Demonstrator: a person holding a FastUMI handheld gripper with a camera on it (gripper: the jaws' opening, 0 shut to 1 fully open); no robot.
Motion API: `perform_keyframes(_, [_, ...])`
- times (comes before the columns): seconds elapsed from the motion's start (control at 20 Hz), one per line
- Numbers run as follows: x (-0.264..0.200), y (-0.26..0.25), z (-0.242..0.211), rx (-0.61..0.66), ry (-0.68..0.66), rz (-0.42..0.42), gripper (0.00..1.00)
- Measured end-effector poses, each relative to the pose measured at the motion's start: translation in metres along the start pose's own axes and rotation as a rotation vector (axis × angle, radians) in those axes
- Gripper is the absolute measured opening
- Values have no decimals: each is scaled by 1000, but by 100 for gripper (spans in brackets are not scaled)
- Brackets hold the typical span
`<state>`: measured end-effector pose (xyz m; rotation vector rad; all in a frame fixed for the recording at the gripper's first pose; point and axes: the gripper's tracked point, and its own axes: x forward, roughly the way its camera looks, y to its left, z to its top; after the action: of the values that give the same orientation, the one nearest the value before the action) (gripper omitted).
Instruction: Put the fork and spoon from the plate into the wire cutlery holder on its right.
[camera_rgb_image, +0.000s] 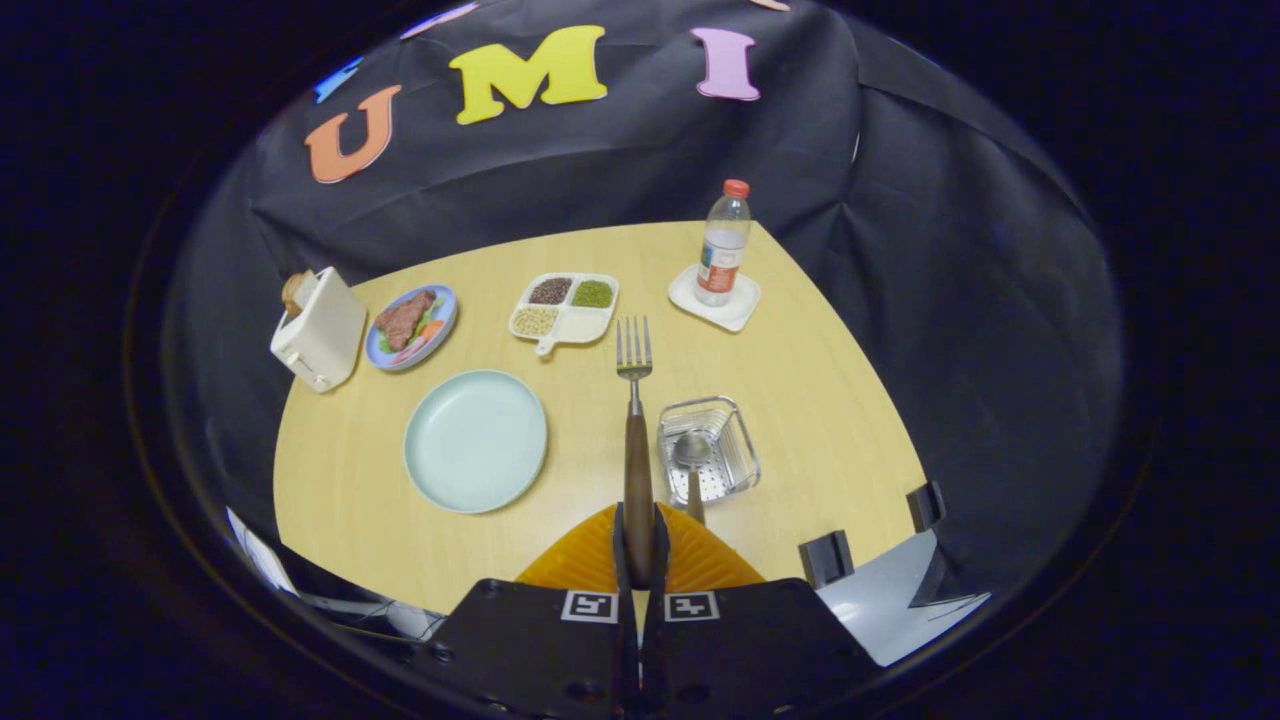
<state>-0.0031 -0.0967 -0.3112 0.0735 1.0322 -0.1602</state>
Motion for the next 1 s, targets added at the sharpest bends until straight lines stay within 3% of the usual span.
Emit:
perform_keyframes(0.7, [11,-52,-44,-2,133,-22,2])
perform_keyframes(1.0, [13,-60,-33,-27,100,-30,7])
